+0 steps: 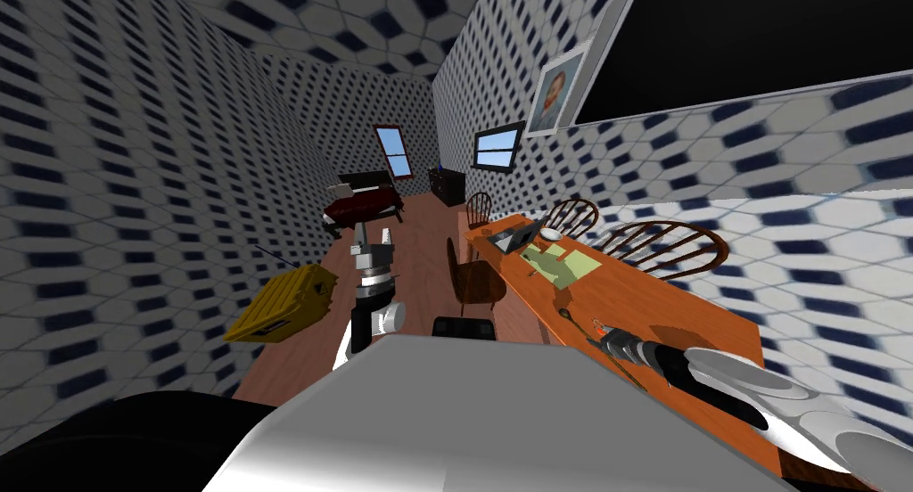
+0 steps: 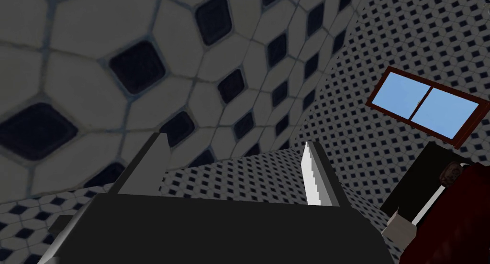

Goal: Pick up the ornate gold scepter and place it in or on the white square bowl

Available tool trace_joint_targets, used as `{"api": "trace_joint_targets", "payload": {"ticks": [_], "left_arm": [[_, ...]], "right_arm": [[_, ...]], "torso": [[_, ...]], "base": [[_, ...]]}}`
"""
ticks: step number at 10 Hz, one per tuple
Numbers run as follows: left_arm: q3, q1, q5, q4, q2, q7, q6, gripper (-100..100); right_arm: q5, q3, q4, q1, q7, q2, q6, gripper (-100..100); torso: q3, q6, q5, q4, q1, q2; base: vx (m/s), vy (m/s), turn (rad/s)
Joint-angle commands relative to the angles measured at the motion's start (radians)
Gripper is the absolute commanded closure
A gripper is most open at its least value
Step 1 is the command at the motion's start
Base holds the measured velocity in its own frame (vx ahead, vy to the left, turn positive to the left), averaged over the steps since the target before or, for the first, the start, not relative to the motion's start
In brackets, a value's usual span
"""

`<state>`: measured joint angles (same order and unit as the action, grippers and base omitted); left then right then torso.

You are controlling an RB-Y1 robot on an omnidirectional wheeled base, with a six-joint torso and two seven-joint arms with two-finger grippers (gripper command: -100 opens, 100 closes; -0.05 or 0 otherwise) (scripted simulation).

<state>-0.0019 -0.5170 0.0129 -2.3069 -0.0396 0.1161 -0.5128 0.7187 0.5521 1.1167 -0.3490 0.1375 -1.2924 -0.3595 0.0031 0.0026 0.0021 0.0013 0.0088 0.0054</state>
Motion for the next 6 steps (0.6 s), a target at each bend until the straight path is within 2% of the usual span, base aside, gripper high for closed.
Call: {"api": "trace_joint_targets", "payload": {"ticks": [1, 3, 6], "left_arm": [[0.0, 0.0, 0.0, 0.0, 0.0, 0.0, 0.0, 0], [0.0, 0.0, 0.0, 0.0, 0.0, 0.0, 0.0, 0], [0.0, 0.0, 0.0, 0.0, 0.0, 0.0, 0.0, 0]], "right_arm": [[0.005, -0.005, -0.036, -0.003, 0.028, -0.029, 0.02, -100], [0.008, -0.004, -0.045, -0.003, 0.035, -0.036, 0.03, -100], [0.022, 0.018, -0.09, -0.005, 0.06, -0.07, 0.072, -100]], "torso": [[0.0, 0.0, 0.0, 0.0, 0.0, 0.0], [-0.001, -0.001, -0.001, 0.0, -0.002, -0.001], [0.0, -0.001, -0.001, 0.0, -0.002, 0.001]], "base": [[-0.031, 0.099, 0.251], [-0.029, 0.06, 0.149], [-0.058, 0.088, 0.235]]}}
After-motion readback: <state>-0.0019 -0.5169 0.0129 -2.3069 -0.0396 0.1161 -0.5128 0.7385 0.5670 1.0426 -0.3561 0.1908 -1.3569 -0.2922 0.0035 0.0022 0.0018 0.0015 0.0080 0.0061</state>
